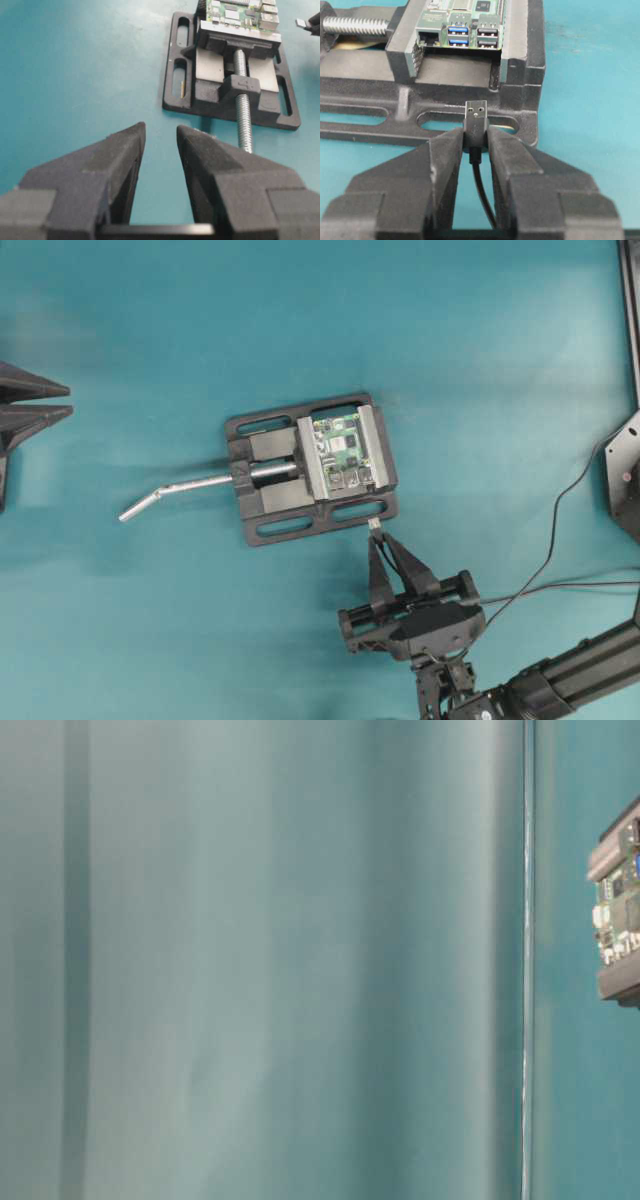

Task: Insert the USB into the fixed PCB.
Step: 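Align the USB plug with the lower-right USB port on the PCB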

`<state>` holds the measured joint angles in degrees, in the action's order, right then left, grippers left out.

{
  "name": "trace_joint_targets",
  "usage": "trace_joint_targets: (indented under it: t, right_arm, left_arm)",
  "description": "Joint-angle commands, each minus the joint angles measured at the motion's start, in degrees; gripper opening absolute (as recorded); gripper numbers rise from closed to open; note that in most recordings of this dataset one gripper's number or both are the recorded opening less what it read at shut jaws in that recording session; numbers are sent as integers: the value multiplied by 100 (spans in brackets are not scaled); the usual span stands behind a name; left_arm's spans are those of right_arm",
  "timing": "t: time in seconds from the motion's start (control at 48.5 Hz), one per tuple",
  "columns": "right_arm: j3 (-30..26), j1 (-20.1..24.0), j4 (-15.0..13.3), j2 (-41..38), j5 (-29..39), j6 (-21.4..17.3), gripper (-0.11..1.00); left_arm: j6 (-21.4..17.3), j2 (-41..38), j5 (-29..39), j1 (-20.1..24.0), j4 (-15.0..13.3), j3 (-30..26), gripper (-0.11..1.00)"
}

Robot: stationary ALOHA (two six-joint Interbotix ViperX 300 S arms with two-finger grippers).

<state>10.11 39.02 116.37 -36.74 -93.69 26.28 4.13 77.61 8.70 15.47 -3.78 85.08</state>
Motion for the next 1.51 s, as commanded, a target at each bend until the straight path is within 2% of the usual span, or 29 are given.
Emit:
trace_joint_targets:
  t: [0.0,1.011,1.279,1.485]
  right_arm:
    - [-88,-35,-26,220,-88,0,21]
    - [79,-229,-193,413,-211,18,21]
    - [88,-290,-387,413,-211,18,21]
    - [132,-316,-396,413,-202,18,21]
  left_arm:
    - [9,-44,-26,-9,18,-158,35]
    - [9,-44,-26,-9,9,-158,35]
    - [9,-44,-26,-9,18,-158,35]
    - [9,-44,-26,-9,9,-158,35]
